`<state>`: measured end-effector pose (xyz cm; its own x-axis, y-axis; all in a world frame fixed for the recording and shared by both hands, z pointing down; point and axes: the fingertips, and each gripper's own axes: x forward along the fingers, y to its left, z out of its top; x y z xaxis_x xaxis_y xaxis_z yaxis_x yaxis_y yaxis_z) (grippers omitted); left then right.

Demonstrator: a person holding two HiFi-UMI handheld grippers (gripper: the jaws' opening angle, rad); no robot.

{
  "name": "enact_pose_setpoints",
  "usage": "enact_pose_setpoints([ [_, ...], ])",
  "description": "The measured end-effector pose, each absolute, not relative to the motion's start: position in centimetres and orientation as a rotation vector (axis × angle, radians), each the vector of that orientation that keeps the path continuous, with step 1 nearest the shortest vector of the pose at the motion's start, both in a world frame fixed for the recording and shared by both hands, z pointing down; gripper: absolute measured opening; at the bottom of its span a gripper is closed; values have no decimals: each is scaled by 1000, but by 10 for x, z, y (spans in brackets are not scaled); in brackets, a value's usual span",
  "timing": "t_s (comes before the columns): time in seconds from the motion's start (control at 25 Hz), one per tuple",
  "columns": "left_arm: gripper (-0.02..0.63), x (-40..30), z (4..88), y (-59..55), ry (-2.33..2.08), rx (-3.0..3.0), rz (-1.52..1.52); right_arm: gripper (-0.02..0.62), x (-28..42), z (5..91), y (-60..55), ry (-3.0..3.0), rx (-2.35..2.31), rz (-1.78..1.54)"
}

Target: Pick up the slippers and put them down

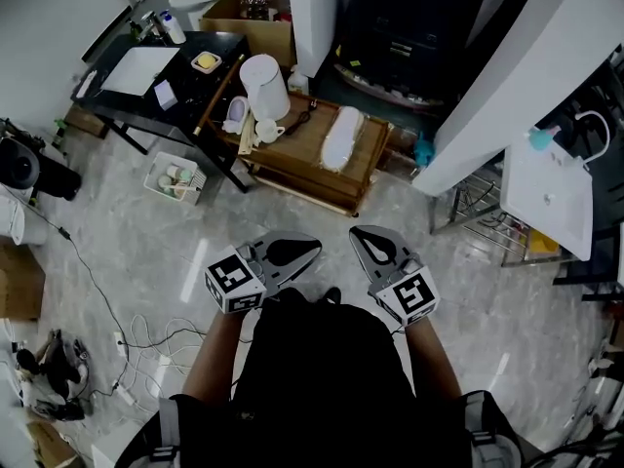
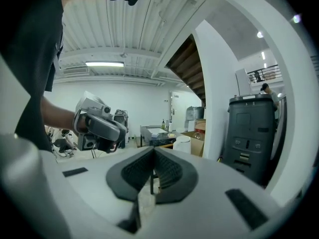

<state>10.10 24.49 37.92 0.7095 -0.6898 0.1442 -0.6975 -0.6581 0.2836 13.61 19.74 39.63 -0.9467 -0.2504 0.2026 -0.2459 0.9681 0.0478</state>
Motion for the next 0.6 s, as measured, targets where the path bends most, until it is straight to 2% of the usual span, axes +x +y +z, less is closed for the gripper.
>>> enact_pose_setpoints([
  [0.6, 11, 111, 392, 217, -1059, 2591, 77, 8, 142, 394, 179, -2909, 385, -30],
])
